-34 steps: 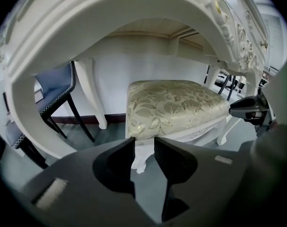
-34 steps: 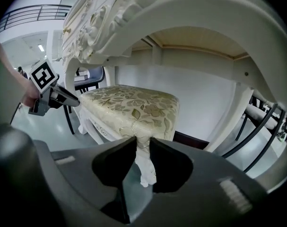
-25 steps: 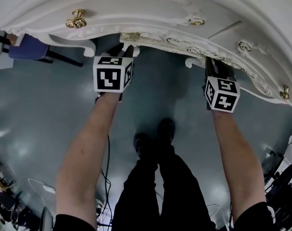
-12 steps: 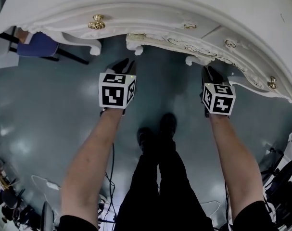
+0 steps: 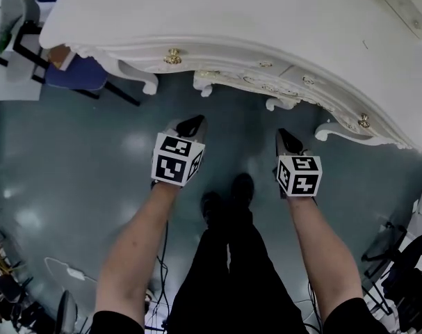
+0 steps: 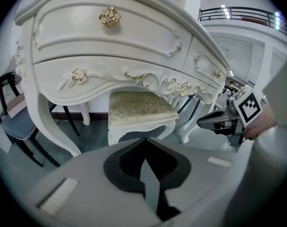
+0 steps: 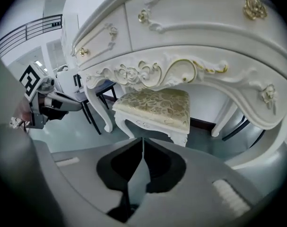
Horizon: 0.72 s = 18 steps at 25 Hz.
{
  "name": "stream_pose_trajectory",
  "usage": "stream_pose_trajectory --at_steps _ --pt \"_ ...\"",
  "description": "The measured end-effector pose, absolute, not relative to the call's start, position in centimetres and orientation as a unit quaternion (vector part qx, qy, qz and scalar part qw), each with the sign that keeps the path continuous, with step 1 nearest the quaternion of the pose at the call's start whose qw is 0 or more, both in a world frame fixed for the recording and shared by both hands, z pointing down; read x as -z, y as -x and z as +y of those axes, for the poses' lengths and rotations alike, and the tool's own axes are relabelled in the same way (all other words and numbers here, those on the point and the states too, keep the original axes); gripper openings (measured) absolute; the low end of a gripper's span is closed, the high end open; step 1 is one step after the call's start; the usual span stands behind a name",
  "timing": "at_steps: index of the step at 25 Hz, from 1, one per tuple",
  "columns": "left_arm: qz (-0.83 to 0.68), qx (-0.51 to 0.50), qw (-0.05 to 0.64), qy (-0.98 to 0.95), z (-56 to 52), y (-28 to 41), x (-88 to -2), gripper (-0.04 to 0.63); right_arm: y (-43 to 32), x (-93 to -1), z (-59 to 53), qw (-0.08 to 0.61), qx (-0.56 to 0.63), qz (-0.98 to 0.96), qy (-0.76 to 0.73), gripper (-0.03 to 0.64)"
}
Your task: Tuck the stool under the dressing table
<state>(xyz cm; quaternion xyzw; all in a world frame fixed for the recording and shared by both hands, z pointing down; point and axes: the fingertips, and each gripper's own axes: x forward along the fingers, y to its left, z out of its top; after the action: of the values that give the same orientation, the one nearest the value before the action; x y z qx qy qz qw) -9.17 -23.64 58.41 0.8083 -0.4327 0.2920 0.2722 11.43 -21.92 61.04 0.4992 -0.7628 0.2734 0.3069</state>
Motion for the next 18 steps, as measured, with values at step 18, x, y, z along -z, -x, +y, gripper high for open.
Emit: stream_pose_trajectory --at_steps 18 --pt "-0.494 -0.241 0.291 -0.783 -15.0 14.2 -38.3 0.018 -11.3 -41.3 -10.7 0.239 -0.328 -0.759 -0.510 0.002"
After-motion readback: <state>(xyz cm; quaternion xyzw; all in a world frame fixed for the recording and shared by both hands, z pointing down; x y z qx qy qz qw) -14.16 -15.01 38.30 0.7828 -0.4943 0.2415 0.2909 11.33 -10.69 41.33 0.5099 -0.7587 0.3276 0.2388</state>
